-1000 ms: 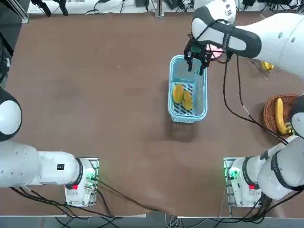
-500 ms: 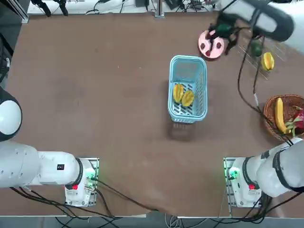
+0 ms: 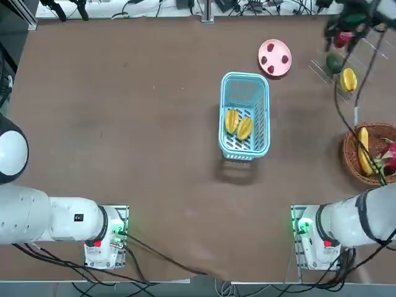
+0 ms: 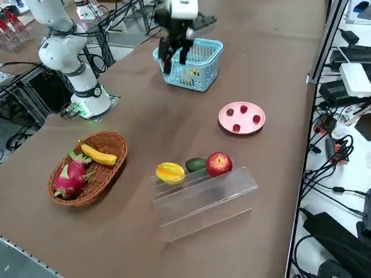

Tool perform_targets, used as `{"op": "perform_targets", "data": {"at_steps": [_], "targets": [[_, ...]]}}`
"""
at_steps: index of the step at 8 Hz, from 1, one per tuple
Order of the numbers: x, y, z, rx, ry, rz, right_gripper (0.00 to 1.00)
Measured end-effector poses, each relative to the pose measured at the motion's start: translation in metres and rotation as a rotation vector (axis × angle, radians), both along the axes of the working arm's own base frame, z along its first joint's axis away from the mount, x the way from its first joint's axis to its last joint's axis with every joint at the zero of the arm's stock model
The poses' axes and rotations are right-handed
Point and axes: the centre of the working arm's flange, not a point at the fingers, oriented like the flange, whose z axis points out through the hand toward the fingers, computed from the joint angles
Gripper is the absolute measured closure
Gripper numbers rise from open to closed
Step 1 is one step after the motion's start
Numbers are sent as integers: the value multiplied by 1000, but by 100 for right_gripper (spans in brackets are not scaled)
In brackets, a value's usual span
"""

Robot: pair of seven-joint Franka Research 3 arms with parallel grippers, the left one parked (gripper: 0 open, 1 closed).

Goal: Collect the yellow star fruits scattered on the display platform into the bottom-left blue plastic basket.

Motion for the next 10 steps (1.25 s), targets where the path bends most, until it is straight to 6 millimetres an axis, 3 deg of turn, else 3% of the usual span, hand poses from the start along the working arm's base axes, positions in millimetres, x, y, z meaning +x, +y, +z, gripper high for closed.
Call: {"op": "perform_targets", "data": {"at_steps": [2, 3, 5, 6, 8, 10], "targets": [[4, -106, -17, -5, -72, 79, 0], [7, -144, -37, -18, -97, 113, 0], [5, -202, -93, -29, -105, 137, 0], [0, -220, -122, -11, -113, 111, 0], [-13, -222, -167, 27, -118, 83, 0], [-18, -215, -184, 40, -129, 82, 0]]}}
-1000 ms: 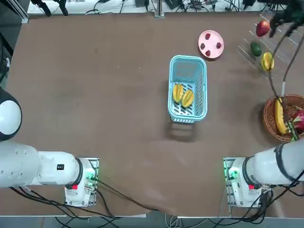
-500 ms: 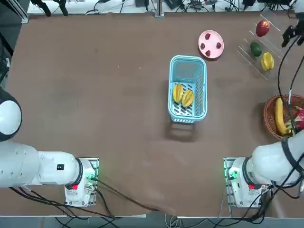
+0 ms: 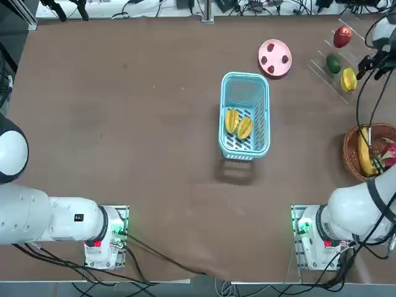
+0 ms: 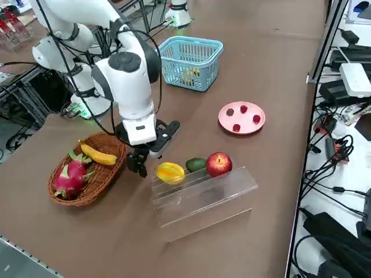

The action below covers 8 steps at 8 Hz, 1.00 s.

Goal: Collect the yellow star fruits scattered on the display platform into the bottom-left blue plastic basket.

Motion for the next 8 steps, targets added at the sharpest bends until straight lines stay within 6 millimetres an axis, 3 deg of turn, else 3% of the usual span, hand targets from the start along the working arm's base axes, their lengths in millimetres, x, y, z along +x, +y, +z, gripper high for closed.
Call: {"op": "perform_targets", "data": {"at_steps": [3, 8], "targets": [[9, 12, -5, 19, -35, 6, 0], [11, 12, -13, 18, -44, 21, 0]]}}
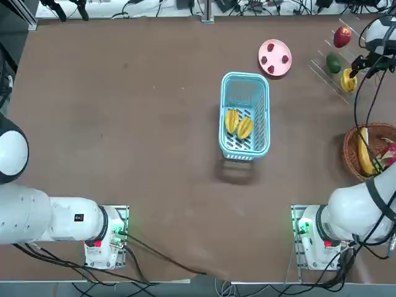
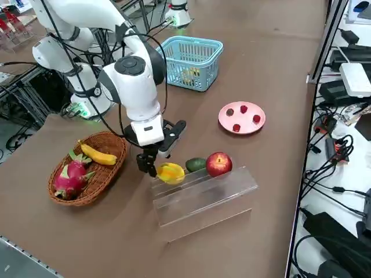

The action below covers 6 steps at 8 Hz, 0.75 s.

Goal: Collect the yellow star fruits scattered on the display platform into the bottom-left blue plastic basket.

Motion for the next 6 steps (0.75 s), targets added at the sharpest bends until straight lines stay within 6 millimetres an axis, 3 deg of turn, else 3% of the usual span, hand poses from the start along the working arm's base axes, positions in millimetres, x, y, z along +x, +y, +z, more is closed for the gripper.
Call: {"op": "perform_targets", "data": {"at_steps": [6], "targets": [[4, -1, -21, 12, -8, -20, 2]]}}
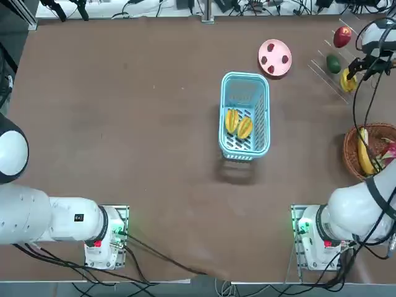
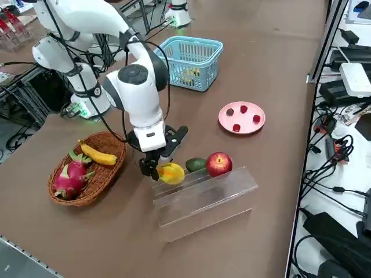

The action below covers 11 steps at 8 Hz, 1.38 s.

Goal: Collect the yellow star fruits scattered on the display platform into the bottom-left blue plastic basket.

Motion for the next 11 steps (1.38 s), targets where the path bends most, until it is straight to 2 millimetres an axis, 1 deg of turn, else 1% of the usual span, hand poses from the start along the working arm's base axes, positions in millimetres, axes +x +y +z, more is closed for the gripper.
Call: {"op": "perform_targets", "data": {"at_steps": [1, 2, 3, 5, 7, 8, 9, 11], "targets": [[1, 0, 0, 0, -2, 0, 4], [3, 1, 1, 0, -5, 2, 12], [4, 1, 2, -1, -8, 3, 16], [4, 2, 2, 0, -9, 4, 56], [6, 2, -3, 1, -6, 4, 61], [7, 3, -3, 1, -8, 7, 65], [7, 4, -1, 4, -6, 10, 77], [8, 4, 0, 4, -6, 13, 78]]}}
